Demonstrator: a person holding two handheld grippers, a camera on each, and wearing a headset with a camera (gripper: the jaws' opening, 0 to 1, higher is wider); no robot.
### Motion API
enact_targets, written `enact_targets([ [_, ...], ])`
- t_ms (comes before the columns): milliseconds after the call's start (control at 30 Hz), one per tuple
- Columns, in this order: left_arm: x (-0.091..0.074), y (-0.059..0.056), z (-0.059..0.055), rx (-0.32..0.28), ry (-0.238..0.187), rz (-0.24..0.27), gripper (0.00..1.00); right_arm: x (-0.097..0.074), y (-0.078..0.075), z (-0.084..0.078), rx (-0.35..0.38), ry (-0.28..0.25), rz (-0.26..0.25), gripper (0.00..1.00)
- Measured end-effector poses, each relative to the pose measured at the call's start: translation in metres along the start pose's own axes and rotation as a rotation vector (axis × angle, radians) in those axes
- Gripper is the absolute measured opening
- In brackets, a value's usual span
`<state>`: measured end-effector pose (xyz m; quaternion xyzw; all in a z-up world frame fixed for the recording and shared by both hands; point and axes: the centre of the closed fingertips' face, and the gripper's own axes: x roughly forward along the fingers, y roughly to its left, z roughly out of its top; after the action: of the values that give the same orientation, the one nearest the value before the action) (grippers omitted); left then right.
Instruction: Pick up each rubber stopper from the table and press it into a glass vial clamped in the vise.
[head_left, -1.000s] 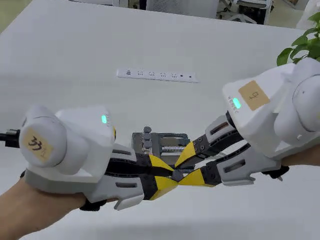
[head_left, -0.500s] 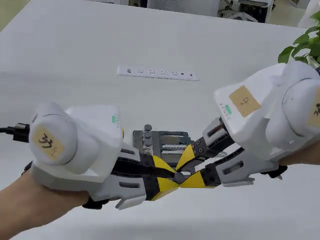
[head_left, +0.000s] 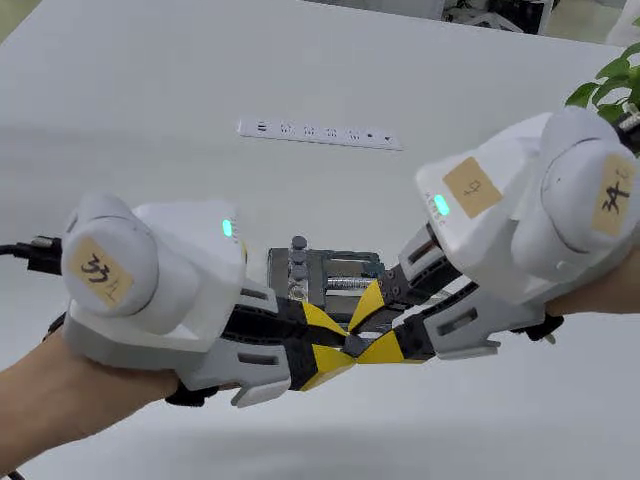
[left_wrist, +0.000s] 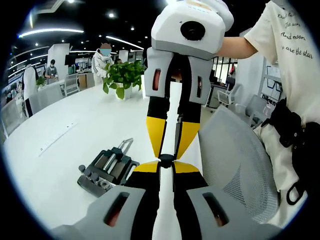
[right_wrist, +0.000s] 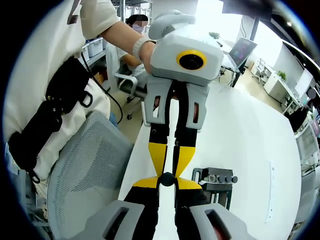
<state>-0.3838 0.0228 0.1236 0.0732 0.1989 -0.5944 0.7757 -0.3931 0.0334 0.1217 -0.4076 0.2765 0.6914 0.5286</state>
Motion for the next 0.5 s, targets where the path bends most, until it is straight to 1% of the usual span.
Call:
enact_targets([
  [67, 0.000, 0.001, -0.001, -0.009, -0.005, 0.008, 0.05, 0.002, -0.001, 0.000, -0.001, 0.001, 0.004, 0.06],
  [133, 0.000, 0.005, -0.004, -0.024, -0.006, 0.031, 0.09, 0.004, -0.002, -0.002, 0.003, 0.004, 0.012, 0.06],
  [233, 0.000, 0.014, -0.012, -0.025, 0.004, 0.076, 0.26, 0.006, -0.005, -0.008, -0.006, 0.028, 0.010, 0.06],
  [300, -0.001, 0.018, -0.017, -0.039, 0.007, 0.105, 0.38, 0.008, -0.007, -0.012, -0.003, 0.032, 0.015, 0.06],
  [333, -0.002, 0.022, -0.020, -0.042, 0.009, 0.124, 0.43, 0.009, -0.007, -0.013, -0.002, 0.035, 0.016, 0.06],
  [367, -0.004, 0.028, -0.025, -0.045, 0.022, 0.161, 0.51, 0.010, -0.008, -0.016, -0.003, 0.042, 0.016, 0.06],
  [400, -0.004, 0.029, -0.029, -0.047, 0.029, 0.167, 0.58, 0.010, -0.009, -0.017, -0.004, 0.045, 0.017, 0.06],
  [467, -0.006, 0.035, -0.033, -0.050, 0.023, 0.203, 0.69, 0.012, -0.010, -0.019, -0.004, 0.051, 0.020, 0.06],
  [500, -0.007, 0.037, -0.036, -0.057, 0.029, 0.215, 0.73, 0.013, -0.010, -0.019, -0.005, 0.053, 0.021, 0.06],
])
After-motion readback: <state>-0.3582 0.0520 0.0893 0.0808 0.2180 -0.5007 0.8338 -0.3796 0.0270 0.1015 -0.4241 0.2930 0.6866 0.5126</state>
